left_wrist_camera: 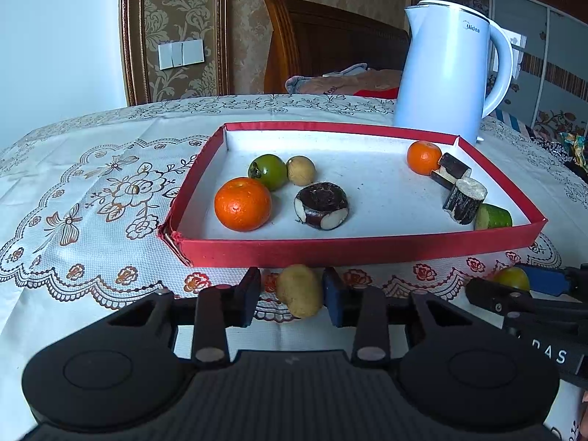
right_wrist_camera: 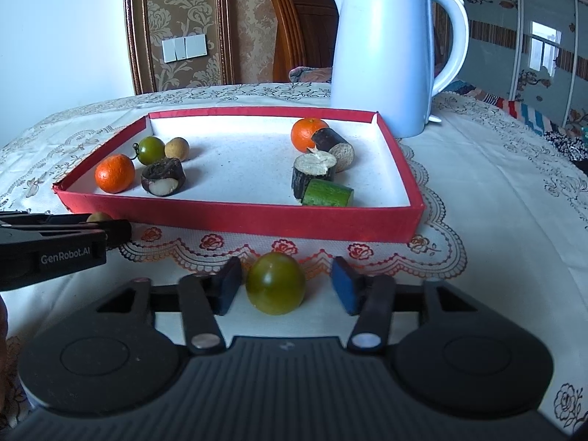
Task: Organize fruits
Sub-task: 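Close the right gripper on the dark green round fruit while the left closes on the small brown fruit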
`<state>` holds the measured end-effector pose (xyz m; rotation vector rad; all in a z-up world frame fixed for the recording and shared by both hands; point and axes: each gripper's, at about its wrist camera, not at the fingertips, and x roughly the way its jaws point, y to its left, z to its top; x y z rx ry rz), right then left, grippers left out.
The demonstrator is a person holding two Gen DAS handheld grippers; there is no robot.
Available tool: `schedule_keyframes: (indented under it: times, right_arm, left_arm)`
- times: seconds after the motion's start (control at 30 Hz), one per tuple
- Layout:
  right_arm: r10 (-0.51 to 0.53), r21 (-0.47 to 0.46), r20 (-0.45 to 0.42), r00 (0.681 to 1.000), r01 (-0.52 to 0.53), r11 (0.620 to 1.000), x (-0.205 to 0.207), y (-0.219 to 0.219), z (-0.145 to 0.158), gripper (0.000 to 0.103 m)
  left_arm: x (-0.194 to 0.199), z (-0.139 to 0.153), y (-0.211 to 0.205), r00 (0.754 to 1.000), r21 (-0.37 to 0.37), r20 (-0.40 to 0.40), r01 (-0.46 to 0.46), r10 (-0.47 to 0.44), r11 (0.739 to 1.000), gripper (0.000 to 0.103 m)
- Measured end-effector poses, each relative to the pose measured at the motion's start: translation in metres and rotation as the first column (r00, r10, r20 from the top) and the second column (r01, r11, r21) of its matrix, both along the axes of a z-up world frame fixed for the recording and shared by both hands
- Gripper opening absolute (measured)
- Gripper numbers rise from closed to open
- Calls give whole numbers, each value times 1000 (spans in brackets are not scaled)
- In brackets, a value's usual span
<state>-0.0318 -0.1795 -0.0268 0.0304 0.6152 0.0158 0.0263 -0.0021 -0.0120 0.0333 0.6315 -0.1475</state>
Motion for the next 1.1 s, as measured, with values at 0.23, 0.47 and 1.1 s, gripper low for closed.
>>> schedule_keyframes:
  times: [0.23,0.47,1.1]
  right_arm:
    - [17,2,7,1000,-17,1000,-1,1,0,35]
    - [24,-13,42,999,-24,1000,-8,2,4,83]
    - [27,-4,-2,1000,-27,1000,-4,-6,2,41]
  left_arm:
    - [0,0,-1,1000,7,-1,3,-3,1000,34]
    - [0,0,0,1000,4,-2,3,-3,1000,34]
    - [0,-1,-1,1000,8,-1,5,-5,1000,34]
